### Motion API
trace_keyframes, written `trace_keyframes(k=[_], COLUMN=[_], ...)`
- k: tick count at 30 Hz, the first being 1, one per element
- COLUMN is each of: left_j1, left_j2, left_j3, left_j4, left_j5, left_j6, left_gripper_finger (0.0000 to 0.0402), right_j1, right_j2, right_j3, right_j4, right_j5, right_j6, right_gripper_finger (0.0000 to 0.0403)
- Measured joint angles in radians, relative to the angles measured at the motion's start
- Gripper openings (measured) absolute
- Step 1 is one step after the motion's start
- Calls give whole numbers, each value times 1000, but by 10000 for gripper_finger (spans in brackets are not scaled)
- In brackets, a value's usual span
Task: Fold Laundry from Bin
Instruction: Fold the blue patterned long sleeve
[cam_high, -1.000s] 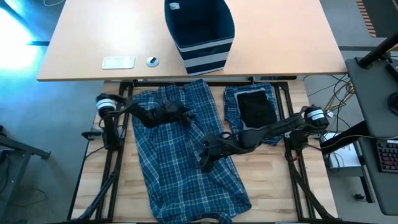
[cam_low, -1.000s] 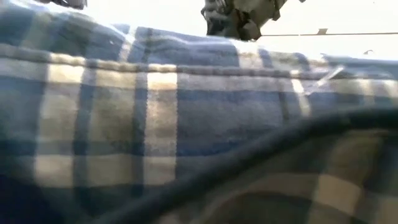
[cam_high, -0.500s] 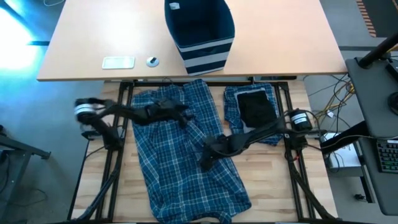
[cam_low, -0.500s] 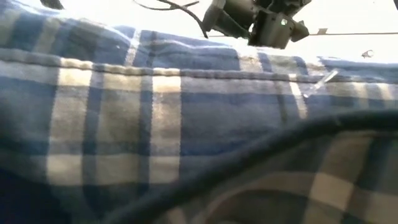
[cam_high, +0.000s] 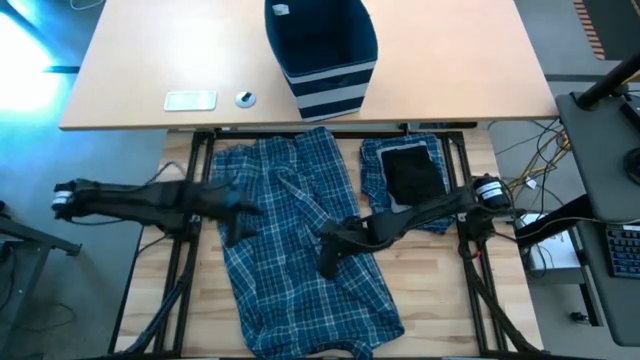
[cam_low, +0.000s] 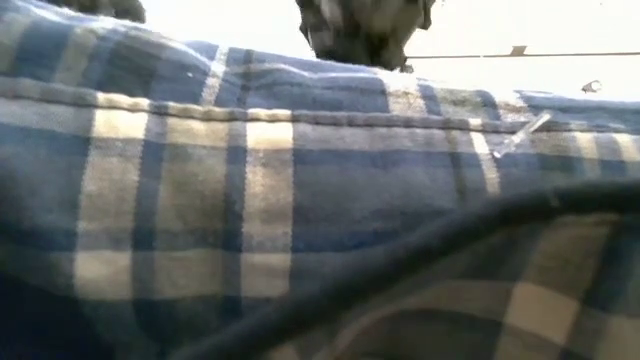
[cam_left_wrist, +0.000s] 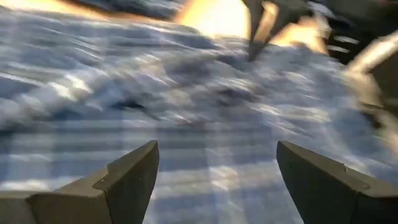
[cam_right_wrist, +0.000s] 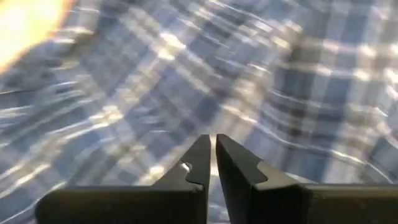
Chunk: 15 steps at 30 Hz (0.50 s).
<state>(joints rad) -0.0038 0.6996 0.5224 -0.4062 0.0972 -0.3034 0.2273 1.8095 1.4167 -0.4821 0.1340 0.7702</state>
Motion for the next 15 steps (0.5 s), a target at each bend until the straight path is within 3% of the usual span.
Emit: trace_keyframes(k=[4, 7, 11, 15], left_j1=[-250, -473, -749, -946], left_j2=[-150, -178, -120, 2], left_j3=[23, 44, 59, 78], left_j4=[-159, -213, -239, -229], left_j5=[-20, -121, -287, -392], left_j6=[-205, -344, -517, -622], left_gripper_finger=[308, 308, 308, 308], right_j1=[76, 143, 209, 257], right_j2=[6, 25, 58, 93], right_j3=[68, 88, 96, 96], right_j4=[25, 62, 110, 112], right_j5=[60, 150, 168, 171], right_j6=[-78, -91, -69, 4], right_gripper_finger=[64, 102, 144, 169])
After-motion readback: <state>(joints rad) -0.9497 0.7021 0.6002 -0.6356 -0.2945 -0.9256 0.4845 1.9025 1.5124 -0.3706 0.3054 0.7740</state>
